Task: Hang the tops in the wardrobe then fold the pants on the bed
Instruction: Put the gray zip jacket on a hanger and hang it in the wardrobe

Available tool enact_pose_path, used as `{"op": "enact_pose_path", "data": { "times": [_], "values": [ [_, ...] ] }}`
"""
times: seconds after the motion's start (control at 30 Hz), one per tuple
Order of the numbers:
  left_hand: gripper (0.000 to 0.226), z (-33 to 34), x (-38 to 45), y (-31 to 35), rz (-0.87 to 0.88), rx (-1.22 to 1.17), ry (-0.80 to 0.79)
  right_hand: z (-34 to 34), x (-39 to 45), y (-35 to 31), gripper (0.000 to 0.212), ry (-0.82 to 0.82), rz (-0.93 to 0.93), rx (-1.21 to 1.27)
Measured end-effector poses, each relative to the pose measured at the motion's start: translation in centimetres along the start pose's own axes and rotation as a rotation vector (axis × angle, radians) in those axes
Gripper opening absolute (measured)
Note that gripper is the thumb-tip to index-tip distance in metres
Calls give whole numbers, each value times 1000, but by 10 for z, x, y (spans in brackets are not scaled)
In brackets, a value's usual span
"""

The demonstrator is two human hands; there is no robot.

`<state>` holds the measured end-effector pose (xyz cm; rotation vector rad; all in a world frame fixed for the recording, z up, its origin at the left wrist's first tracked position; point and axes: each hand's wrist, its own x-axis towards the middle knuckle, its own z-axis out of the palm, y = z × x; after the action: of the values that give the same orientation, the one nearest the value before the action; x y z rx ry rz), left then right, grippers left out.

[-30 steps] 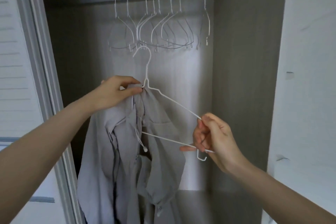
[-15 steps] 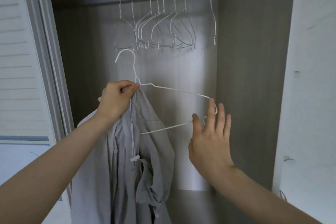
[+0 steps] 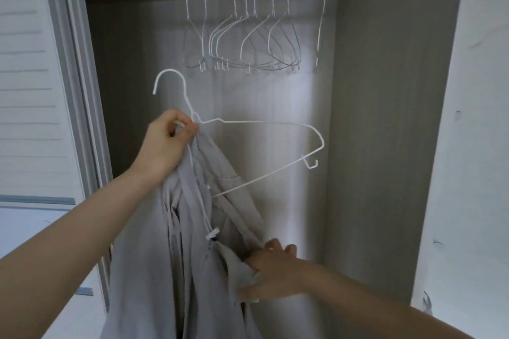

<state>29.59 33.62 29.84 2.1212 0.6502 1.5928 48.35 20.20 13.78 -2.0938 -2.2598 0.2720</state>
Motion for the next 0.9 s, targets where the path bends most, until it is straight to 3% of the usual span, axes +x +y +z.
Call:
{"op": "enact_pose_path", "data": {
  "times": [0.17,0.3,0.43,0.53,0.63,0.73,0.83,0.9],
  "values": [
    [18,-30,-10,-33,1,56,-38,-33,-25,47,42,353,-57,-245],
    [18,-37,-20,-42,62,152,-198,-71,-38,69,27,376,-57,-221],
    [14,-35,-29,-40,131,297,-287,-99,-49,74,26,384,-173,-61],
    [13,-23,-38,-27,164,321,-333,-115,-49,63,21,529,-187,84],
    [14,1,-48,-8,184,325,-378,-130,-43,36,22,661,-158,406],
    [14,26,-56,6,185,278,-340,-139,-33,4,14,776,-207,444],
    [13,36,-54,10,129,284,-235,-138,-35,-10,52,632,-293,497],
    [14,32,-48,9,84,239,-180,-143,-45,-6,73,511,-353,708]
  ]
}}
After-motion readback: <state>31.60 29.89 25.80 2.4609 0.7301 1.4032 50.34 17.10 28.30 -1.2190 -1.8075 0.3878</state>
